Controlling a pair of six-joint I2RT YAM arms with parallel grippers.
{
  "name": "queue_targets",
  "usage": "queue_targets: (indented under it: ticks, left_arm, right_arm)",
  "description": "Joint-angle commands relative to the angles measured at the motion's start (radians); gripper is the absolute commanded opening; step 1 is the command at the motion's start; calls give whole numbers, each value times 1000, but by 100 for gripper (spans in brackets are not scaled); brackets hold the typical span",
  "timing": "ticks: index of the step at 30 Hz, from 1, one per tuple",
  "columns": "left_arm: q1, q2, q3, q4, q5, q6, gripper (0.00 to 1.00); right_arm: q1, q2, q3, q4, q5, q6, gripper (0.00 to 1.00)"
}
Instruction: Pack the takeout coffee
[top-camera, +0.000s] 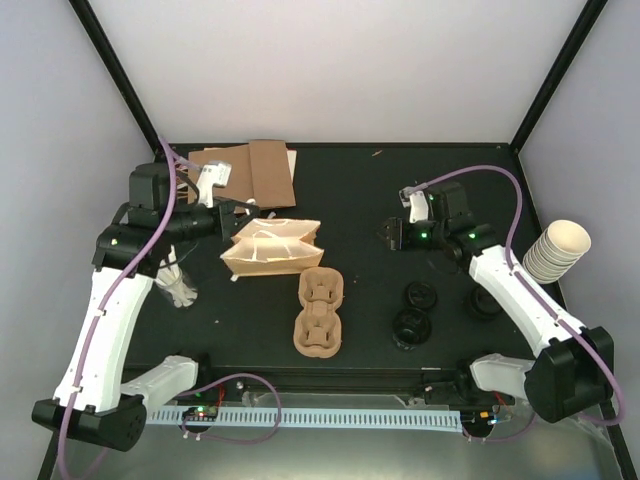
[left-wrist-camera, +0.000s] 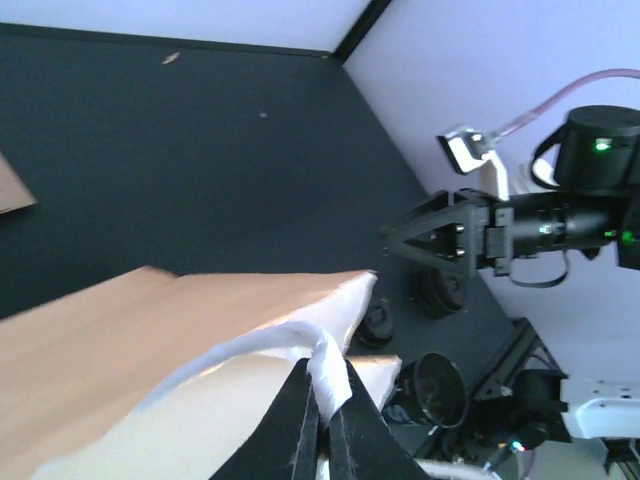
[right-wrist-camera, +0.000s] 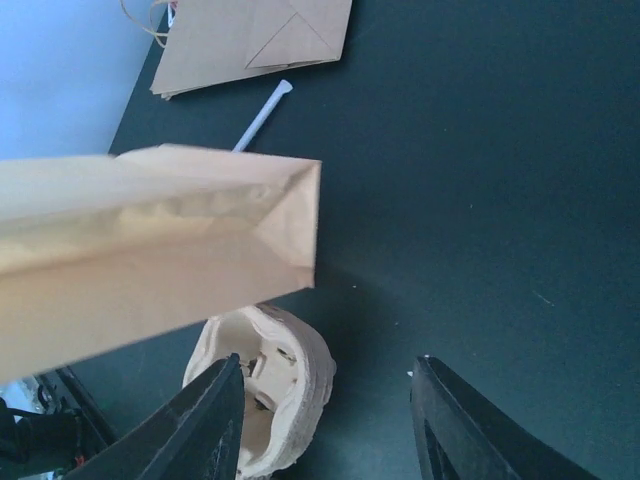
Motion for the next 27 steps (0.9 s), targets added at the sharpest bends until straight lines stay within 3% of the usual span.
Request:
queue_targets:
  ticks: [1, 16, 27]
  left_arm:
    - [-68, 20, 67, 111, 43, -88, 2]
    - [-270, 180, 262, 111, -66, -132, 2]
    - [-332, 269, 396, 82, -92, -131, 1]
  right_arm:
    - [-6, -31, 36, -34, 48, -35, 49]
    - [-5, -154, 75, -22, 20, -78, 55]
    - [-3, -243, 142, -7, 72, -71, 67]
